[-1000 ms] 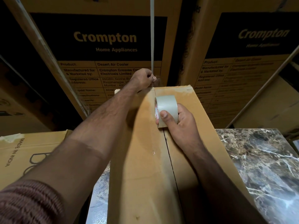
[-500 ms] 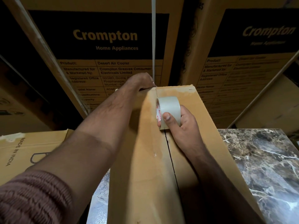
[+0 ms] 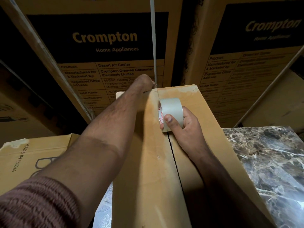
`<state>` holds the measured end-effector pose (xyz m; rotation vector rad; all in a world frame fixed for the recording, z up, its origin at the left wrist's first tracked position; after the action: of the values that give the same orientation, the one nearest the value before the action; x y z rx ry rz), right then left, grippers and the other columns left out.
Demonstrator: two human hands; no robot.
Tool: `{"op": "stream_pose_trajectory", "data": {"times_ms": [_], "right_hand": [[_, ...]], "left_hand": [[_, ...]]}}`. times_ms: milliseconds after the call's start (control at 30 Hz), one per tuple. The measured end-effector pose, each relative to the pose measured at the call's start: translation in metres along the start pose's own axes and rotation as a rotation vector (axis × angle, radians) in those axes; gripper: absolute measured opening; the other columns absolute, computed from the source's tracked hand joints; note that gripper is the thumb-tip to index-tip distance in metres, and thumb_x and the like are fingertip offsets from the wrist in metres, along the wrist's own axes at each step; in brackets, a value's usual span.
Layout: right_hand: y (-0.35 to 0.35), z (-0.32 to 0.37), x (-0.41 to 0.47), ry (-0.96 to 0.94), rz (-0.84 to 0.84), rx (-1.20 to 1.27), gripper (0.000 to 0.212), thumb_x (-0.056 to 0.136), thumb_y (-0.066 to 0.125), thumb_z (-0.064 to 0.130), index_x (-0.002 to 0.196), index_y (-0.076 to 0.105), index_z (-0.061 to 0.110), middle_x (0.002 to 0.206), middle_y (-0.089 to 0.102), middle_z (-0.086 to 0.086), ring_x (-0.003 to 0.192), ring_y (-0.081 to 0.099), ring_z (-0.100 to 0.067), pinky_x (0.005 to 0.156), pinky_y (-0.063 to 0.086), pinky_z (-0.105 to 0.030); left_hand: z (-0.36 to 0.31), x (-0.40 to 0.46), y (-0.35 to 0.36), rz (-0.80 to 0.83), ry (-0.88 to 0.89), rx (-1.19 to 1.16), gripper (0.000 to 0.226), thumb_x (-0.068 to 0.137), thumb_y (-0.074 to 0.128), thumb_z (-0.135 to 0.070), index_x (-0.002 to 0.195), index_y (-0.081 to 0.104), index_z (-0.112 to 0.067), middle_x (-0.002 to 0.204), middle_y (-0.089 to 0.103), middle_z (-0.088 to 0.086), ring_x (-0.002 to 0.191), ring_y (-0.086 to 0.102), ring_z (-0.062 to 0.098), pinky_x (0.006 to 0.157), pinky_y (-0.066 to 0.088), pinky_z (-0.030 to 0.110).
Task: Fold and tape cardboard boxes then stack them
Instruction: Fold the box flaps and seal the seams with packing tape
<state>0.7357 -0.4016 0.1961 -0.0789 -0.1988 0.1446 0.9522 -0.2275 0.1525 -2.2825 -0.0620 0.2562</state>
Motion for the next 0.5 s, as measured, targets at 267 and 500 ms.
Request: {"op": "stream_pose_trajectory", "data": {"times_ms": [267,500], "right_hand": [[0.001,0.001,-0.003,0.008,-0.012,-0.030,0.015,0.097,0.064,0.031,0.110,0.062,0.024,0.089,0.075,0.013,0.084,0.071,-0.005,0.071,0.053,-0.021],[0.004,0.008,-0.009,0.009,-0.010,-0.021,0.017,0.097,0.064,0.026,0.113,0.062,0.019,0.087,0.074,0.019,0.082,0.070,0.001,0.067,0.050,-0.013]], "left_hand": [[-0.028,-0.058,-0.002,0.070,0.367,0.042,0.033,0.101,0.049,-0.046,0.094,0.071,-0.022,0.093,0.070,-0.003,0.091,0.066,0.017,0.079,0.052,0.036],[-0.021,-0.073,0.006,0.303,0.196,0.314,0.066,0.095,0.030,-0.075,0.103,0.071,-0.024,0.114,0.061,-0.004,0.110,0.059,0.021,0.101,0.044,0.044]]}}
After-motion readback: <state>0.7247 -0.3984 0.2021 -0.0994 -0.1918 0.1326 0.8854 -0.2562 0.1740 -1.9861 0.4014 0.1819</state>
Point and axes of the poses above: each hand's wrist, its own x-axis towards the middle knuckle, its own y-axis out of the palm, z = x × y, the point moved 10 cm from there along x, towards the middle knuckle
